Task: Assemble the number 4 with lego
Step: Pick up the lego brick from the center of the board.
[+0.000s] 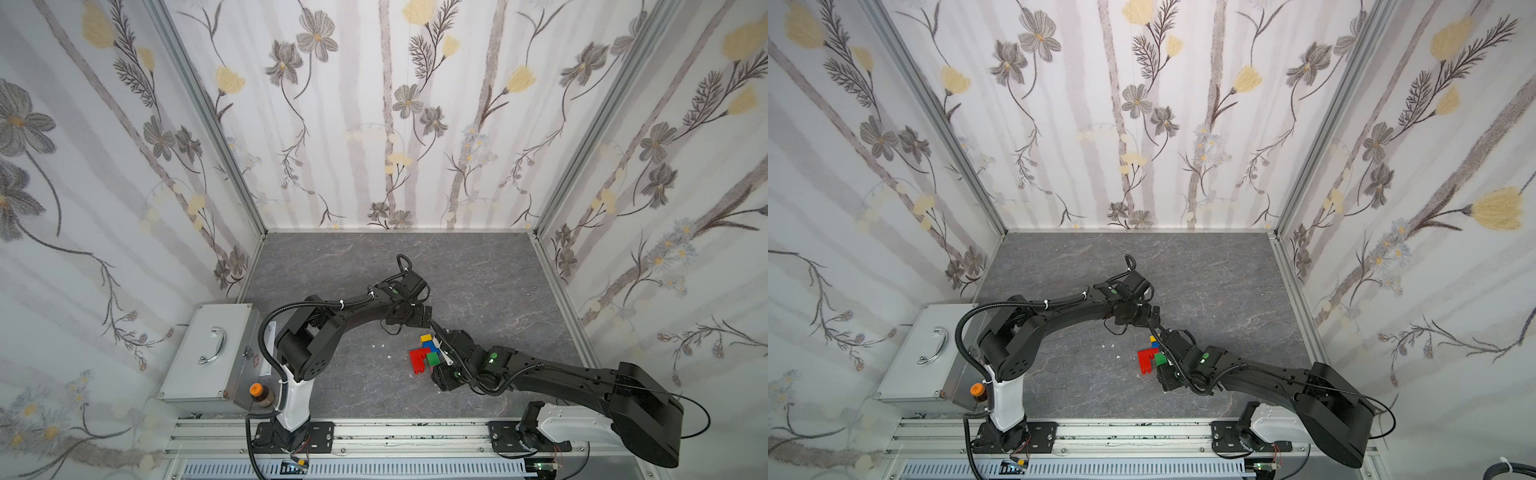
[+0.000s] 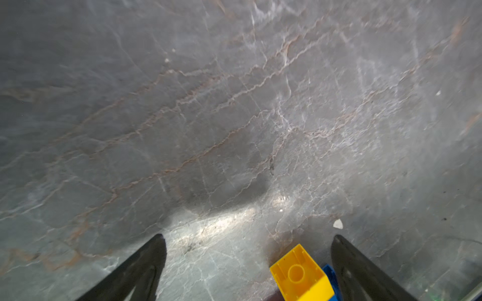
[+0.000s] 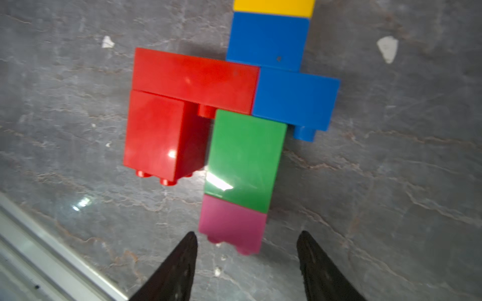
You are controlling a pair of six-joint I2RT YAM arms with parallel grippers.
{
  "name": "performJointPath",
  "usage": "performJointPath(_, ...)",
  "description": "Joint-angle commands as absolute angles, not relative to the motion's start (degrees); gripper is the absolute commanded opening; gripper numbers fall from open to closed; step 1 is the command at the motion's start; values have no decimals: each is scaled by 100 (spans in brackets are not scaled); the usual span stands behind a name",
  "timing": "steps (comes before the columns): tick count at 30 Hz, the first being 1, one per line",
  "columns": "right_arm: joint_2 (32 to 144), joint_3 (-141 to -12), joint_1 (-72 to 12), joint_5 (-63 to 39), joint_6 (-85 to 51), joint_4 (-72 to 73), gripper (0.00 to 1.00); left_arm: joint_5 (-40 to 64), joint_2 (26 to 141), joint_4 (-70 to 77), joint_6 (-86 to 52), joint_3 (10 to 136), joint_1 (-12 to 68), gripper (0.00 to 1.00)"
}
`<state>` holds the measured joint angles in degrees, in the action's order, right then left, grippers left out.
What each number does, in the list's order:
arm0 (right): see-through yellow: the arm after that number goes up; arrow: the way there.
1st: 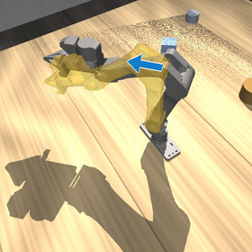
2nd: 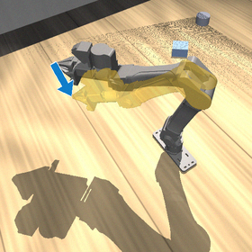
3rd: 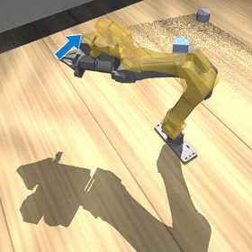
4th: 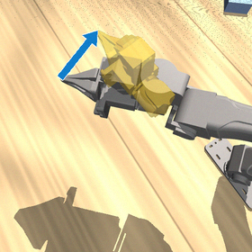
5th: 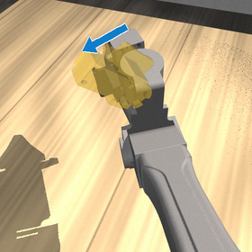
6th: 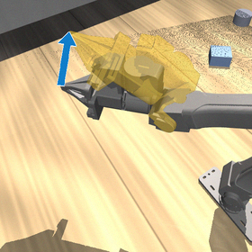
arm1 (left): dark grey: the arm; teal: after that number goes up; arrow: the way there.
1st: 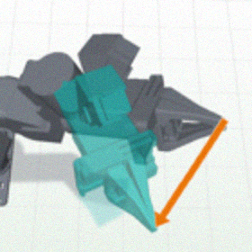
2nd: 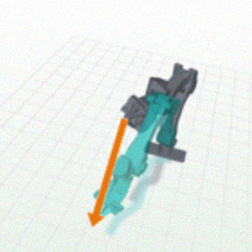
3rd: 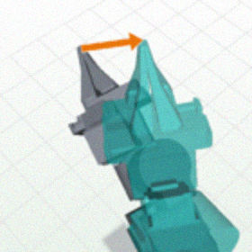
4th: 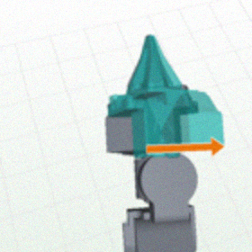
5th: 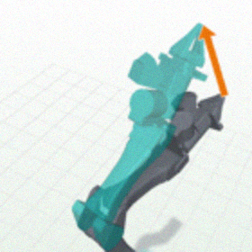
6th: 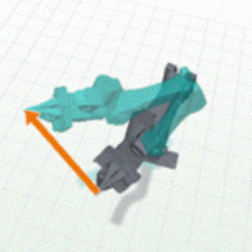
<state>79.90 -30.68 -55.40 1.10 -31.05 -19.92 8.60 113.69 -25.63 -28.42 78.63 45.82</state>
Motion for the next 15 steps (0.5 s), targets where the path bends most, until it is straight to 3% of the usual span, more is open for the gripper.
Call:
performJointPath(1,7958,-3101,-5496,726,-3314,-2058,58,727,11499,-3084,-2659,8037,4632,100)
performJointPath(6,7804,-2962,-5456,38,-2938,-1278,56,585,11463,-3159,-2680,7903,4632,100)
performJointPath(15,8191,-3057,-5483,77,-2748,-956,51,517,11457,-3182,-2745,7726,4632,100)
